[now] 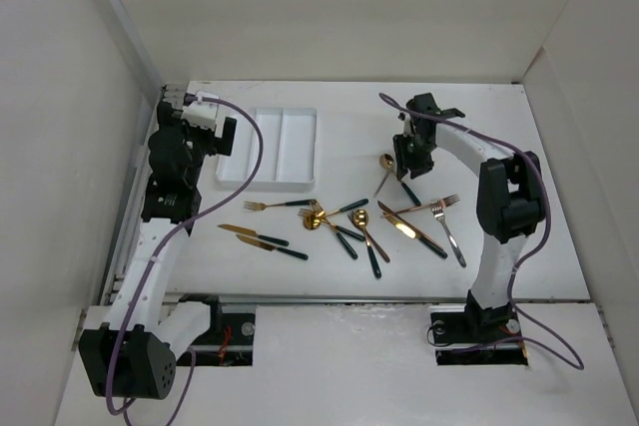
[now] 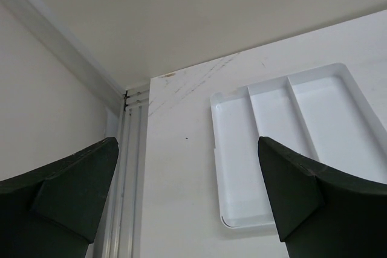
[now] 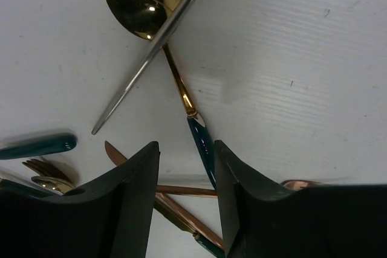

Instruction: Sort the eating utensils into containers

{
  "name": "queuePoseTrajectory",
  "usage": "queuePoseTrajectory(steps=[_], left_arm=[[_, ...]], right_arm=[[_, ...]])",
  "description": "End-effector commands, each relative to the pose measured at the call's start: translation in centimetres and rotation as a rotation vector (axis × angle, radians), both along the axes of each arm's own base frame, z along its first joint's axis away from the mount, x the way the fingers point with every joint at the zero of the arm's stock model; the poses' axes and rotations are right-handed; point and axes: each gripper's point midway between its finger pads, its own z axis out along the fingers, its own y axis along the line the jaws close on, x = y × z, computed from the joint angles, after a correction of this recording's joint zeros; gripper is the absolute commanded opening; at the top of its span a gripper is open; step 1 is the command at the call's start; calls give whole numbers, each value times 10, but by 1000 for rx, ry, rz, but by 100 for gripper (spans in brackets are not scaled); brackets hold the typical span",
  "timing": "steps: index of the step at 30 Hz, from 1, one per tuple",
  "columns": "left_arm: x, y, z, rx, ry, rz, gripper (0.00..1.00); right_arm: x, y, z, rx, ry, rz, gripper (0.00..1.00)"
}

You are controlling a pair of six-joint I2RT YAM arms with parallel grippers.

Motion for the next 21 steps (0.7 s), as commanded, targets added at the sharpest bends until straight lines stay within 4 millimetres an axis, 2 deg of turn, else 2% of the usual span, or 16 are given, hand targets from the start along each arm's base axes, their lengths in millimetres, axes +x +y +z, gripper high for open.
queuePoseTrajectory(steps=[1,2,4,6,11,15,16,17,20,21], left_arm=[[-10,-4,13,-31,-50,-19,100],[-10,-5,9,-42,-40,-18,100],[-12,-3,12,-43,-49,-9,100],[-12,-4,7,-53,-39,-9,100],[-14,-4,10,-64,-47,-9,100],[-14,-4,10,-64,-47,-9,100],[-14,-4,10,-64,-47,-9,100],[-14,-4,10,-64,-47,-9,100],[-14,-6,10,-64,-47,-19,100],[-14,-6,10,-64,-47,-19,100]], right_arm=[[-3,9,1,-18,-9,-3,47],[-4,6,-11,-36,10,-20,47],[-7,-2,-23,-83,42,-42,47],[-7,0,-34,-101,62,-35,44],[-10,-14,-43,-177,82,-51,39],[-9,-16,-51,-214,91,-48,25],[-10,-15,-55,-218,110,-57,9],[-1,-16,-52,-228,86,-63,0],[8,-21,-45,-265,63,-88,0],[13,-31,-43,-323,50,-103,0]])
